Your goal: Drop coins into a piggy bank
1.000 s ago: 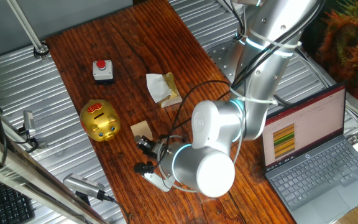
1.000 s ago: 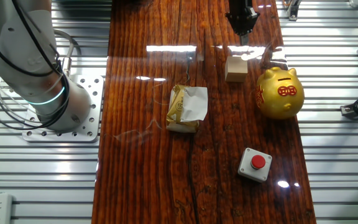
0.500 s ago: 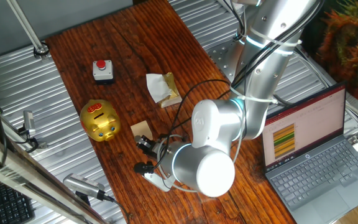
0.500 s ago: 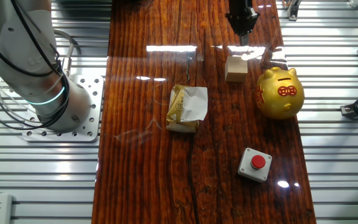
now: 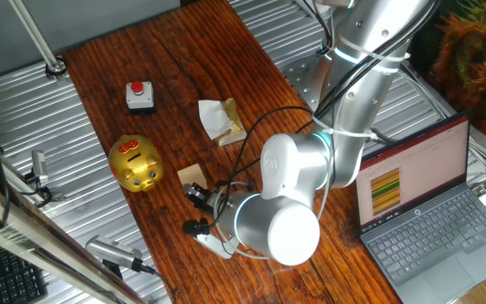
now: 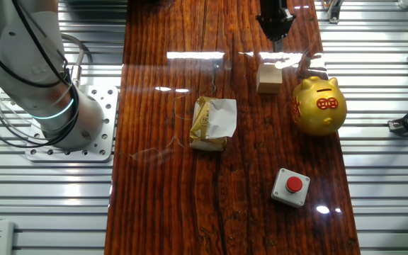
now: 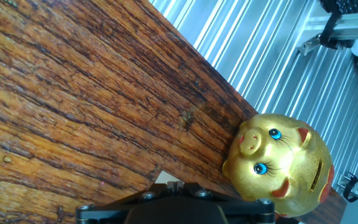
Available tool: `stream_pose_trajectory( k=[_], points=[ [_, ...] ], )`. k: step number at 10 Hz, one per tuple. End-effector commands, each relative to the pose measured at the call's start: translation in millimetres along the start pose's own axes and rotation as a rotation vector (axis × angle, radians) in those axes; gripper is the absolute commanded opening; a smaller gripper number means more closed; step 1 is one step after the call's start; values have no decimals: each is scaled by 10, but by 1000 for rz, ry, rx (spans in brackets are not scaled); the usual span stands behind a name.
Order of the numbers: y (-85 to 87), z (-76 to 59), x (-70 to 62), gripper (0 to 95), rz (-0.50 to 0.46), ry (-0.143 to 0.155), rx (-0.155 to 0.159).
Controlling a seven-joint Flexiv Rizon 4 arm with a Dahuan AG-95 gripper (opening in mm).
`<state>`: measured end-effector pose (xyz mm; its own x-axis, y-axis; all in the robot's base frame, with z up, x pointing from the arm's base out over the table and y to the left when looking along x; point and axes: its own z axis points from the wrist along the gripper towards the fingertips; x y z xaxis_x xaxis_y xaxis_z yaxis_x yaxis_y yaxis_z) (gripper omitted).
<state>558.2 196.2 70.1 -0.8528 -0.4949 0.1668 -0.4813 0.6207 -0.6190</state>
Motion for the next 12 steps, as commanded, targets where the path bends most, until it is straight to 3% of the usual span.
stream_pose_trajectory(
  k=[1, 4, 5, 7, 9, 12],
  points=[
    [2, -1, 4, 0, -8, 5, -2],
    [2, -1, 4, 0, -19, 38, 38],
    [2, -1, 4, 0, -7, 63, 74],
    [2, -1, 4, 0, 52, 113, 102],
    [2, -1, 4, 0, 95, 129, 93],
    [2, -1, 4, 0, 103, 125, 88]
  ],
)
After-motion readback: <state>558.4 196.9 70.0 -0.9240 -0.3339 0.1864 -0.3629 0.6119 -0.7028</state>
